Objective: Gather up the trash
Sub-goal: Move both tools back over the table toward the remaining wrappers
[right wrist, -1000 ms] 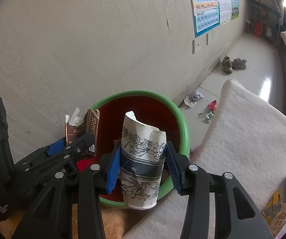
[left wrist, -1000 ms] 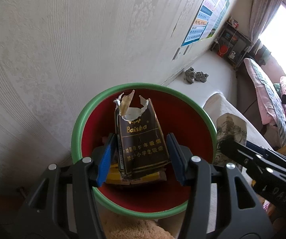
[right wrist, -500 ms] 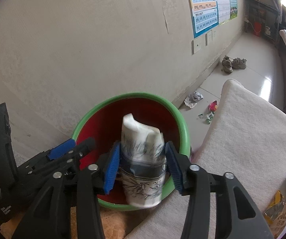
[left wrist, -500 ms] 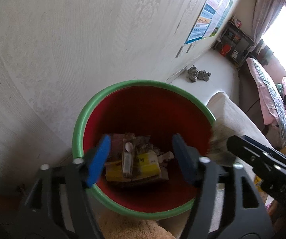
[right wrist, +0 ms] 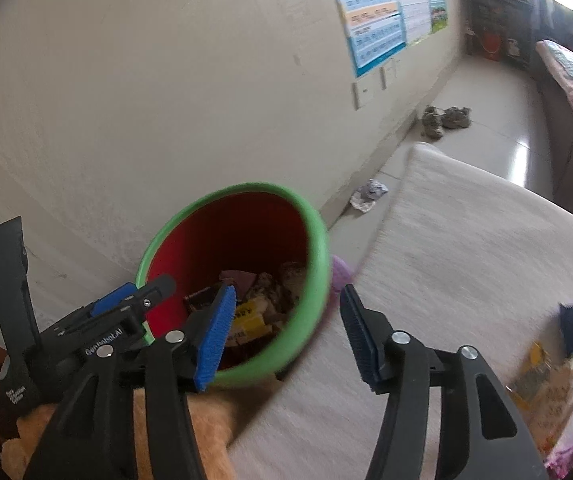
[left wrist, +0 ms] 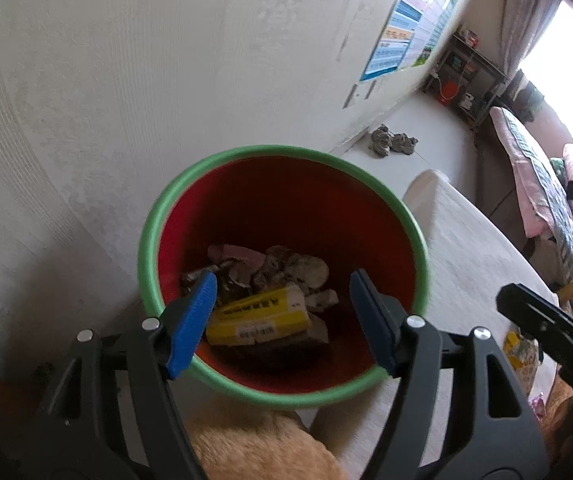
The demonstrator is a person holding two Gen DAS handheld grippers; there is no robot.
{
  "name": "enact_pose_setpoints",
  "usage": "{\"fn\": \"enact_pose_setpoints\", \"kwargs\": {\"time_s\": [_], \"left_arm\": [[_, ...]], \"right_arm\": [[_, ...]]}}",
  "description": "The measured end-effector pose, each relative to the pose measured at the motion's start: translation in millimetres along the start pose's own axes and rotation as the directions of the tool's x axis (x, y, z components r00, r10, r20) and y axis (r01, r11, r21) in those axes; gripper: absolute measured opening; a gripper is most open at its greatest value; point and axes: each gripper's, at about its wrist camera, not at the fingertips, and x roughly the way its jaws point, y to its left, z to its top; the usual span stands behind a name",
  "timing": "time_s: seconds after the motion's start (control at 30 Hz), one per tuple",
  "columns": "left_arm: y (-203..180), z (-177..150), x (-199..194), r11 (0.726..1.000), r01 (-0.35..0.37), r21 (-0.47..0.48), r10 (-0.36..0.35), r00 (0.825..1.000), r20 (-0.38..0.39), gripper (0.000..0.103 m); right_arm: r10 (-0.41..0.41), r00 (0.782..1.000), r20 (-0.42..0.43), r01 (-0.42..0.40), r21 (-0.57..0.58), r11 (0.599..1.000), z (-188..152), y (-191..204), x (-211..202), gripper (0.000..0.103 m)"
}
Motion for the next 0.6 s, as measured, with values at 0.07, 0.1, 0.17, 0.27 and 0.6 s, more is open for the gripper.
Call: {"fn": "enact_pose_setpoints", "kwargs": {"time_s": [0.07, 0.1, 0.17, 0.27, 0.6], "left_arm": [[-10, -3, -5, 1.0, 0.009, 0.015, -0.009, 1.0, -0.001, 0.067], [-16, -7, -8, 1.0, 0.016, 0.023, -0.016, 1.0, -0.003, 0.067], [-27, -12, -12, 0.999, 0.033, 0.039, -0.033, 0.999, -0.005, 0.068], [-51, -23, -17, 0.994, 0.058, 0.09, -0.057, 0.998, -0.016, 0.069], [-152, -67, -17, 0.945, 0.211, 0.249, -0.186, 0.975, -0.121, 0.07]], "right_arm": [[-0.02, 1.0, 0.007, 0.019, 0.019, 1.0, -7, -13, -12, 0.057], [-0.033, 0.999, 0.011, 0.033, 0.032, 0.999, -12, -22, -19, 0.057], [-0.08, 0.997, 0.018, 0.078, 0.063, 0.995, -24, -48, -39, 0.059], [-0.164, 0.986, 0.024, 0.159, 0.13, 0.979, -45, -90, -72, 0.065], [-0.353, 0.927, -0.127, 0.374, 0.395, 0.839, -149, -219, -144, 0.073]]}}
